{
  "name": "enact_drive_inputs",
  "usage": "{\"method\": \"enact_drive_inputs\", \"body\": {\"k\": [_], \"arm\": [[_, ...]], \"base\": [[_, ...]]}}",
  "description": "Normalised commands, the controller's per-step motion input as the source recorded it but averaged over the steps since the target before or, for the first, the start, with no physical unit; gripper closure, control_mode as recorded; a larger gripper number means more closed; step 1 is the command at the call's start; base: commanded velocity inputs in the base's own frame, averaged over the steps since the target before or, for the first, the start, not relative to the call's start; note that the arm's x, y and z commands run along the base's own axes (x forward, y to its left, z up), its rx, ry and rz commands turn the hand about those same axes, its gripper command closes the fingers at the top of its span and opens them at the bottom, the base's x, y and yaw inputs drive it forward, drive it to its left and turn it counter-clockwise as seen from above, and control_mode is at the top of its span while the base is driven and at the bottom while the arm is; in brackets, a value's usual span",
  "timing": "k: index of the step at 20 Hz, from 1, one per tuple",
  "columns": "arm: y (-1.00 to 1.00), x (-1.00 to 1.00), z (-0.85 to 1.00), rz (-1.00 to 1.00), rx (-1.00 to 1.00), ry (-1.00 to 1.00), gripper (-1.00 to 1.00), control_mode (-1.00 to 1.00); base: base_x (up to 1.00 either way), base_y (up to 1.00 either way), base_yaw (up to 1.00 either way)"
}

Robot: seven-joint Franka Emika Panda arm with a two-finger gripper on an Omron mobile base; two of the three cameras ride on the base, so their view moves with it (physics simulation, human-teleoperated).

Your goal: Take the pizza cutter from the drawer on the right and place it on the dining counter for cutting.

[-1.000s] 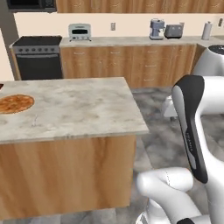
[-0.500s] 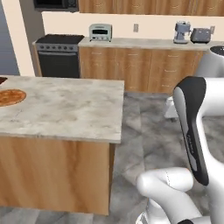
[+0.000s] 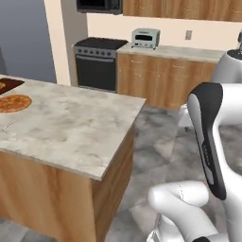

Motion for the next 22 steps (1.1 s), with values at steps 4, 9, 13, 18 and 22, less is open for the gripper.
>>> {"method": "enact_drive_inputs", "body": {"k": [4,9,13,18,22], "arm": [[0.00,0.00,0.00,0.00,0.00,0.00,-1.00,1.00],[0.00,0.00,0.00,0.00,0.00,0.00,-1.00,1.00],[0.00,0.00,0.00,0.00,0.00,0.00,-1.00,1.00],[0.00,0.00,0.00,0.00,0.00,0.00,-1.00,1.00],[0.00,0.00,0.00,0.00,0.00,0.00,-1.00,1.00]], "base": [[0.50,-1.00,0.47],[0.50,-1.00,0.47],[0.53,-1.00,0.48],[0.49,-1.00,0.48],[0.42,-1.00,0.48]]}}
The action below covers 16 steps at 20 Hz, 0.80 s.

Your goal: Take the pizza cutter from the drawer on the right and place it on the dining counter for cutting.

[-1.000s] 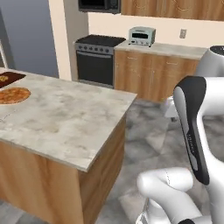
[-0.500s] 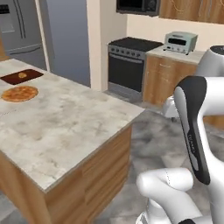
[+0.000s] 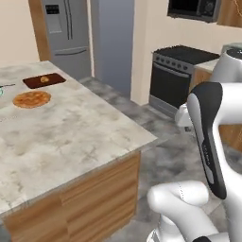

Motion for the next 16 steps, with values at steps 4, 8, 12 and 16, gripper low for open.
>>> {"method": "enact_drive_inputs", "body": {"k": [4,8,12,16], "arm": [[0.00,0.00,0.00,0.00,0.00,0.00,-1.00,1.00],[0.00,0.00,0.00,0.00,0.00,0.00,-1.00,1.00],[0.00,0.00,0.00,0.00,0.00,0.00,-1.00,1.00],[0.00,0.00,0.00,0.00,0.00,0.00,-1.00,1.00]], "base": [[0.29,-1.00,0.48],[0.22,-1.00,0.50],[0.25,-0.90,0.49],[0.38,-0.58,0.40]]}}
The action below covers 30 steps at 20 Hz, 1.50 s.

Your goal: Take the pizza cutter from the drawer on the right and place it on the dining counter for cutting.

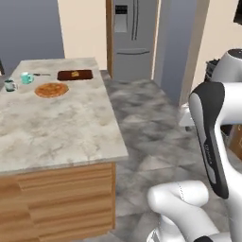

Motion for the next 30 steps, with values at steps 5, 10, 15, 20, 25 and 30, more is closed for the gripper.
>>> {"method": "enact_drive_inputs", "body": {"k": [5,10,15,20,25,30], "arm": [[0.00,0.00,0.00,0.00,0.00,0.00,-1.00,1.00],[0.00,0.00,0.00,0.00,0.00,0.00,-1.00,1.00],[0.00,0.00,0.00,0.00,0.00,0.00,-1.00,1.00],[0.00,0.00,0.00,0.00,0.00,0.00,-1.00,1.00],[0.00,0.00,0.00,0.00,0.00,0.00,-1.00,1.00],[0.00,0.00,0.00,0.00,0.00,0.00,-1.00,1.00]], "base": [[0.55,-0.28,0.31],[0.53,-0.33,0.30],[0.16,-0.48,0.34],[0.10,-0.54,0.36],[0.18,-0.56,0.36],[0.24,-0.52,0.37]]}}
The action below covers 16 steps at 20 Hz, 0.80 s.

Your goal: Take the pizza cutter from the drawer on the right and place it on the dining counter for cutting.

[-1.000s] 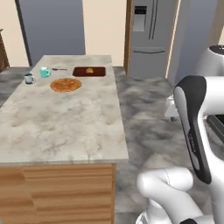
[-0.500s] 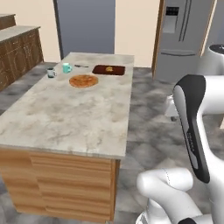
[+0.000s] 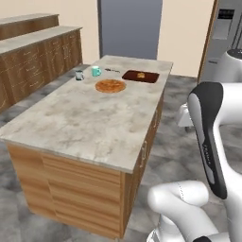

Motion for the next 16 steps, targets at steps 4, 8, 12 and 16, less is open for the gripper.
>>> {"method": "enact_drive_inputs", "body": {"k": [4,8,12,16], "arm": [[0.00,0.00,0.00,0.00,0.00,0.00,-1.00,1.00],[0.00,0.00,0.00,0.00,0.00,0.00,-1.00,1.00],[0.00,0.00,0.00,0.00,0.00,0.00,-1.00,1.00],[0.00,0.00,0.00,0.00,0.00,0.00,-1.00,1.00]], "base": [[0.25,-0.29,0.29],[0.03,-0.04,0.08],[0.00,-0.02,0.00],[0.07,-0.20,0.04]]}}
